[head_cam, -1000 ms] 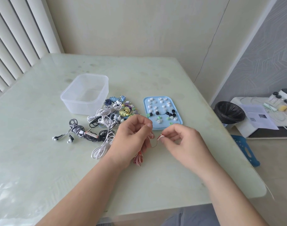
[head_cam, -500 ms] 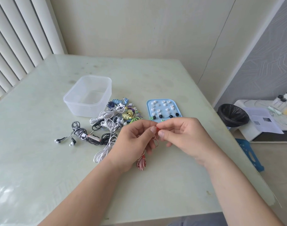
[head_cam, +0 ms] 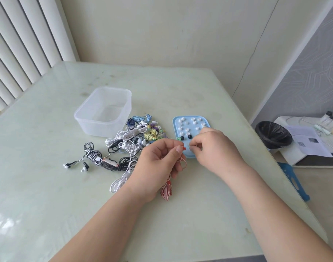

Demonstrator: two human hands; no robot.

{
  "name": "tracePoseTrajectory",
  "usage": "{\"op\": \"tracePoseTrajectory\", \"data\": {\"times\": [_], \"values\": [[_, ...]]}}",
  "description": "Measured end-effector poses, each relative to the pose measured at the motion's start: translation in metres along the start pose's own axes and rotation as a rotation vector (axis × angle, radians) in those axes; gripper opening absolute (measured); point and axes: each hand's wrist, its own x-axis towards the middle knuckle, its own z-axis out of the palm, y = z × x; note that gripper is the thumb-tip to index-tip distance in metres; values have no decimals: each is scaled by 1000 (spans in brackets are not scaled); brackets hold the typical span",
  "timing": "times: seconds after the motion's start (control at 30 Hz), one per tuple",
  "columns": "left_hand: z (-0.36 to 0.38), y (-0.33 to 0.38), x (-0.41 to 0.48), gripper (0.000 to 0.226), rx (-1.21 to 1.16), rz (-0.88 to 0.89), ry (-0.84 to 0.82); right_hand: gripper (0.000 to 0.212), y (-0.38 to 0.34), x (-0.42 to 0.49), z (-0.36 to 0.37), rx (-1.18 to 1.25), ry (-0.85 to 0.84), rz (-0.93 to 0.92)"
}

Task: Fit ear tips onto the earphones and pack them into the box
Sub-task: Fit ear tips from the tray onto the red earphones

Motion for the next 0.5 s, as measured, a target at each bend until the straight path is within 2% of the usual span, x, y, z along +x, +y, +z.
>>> {"op": "tracePoseTrajectory", "data": {"times": [0.1, 0.2, 0.3, 0.4, 0.5], "values": [[0, 0, 1, 10, -17, -9, -18, 12, -1, -2, -1, -21, -11, -12], [-1, 1, 2, 12, -47, -15, -30, 9, -1, -6, -2, 87, 88, -46], [-2, 1, 1, 15, -75, -19, -24, 11, -6, -15, -3, 487, 211, 38], [-2, 2, 1, 14, -82, -17, -33, 9, -16, -33, 1, 1007, 214, 219], [-1, 2, -1, 16, -98, -11, -40, 15, -18, -47, 13, 1292, 207, 356]]}}
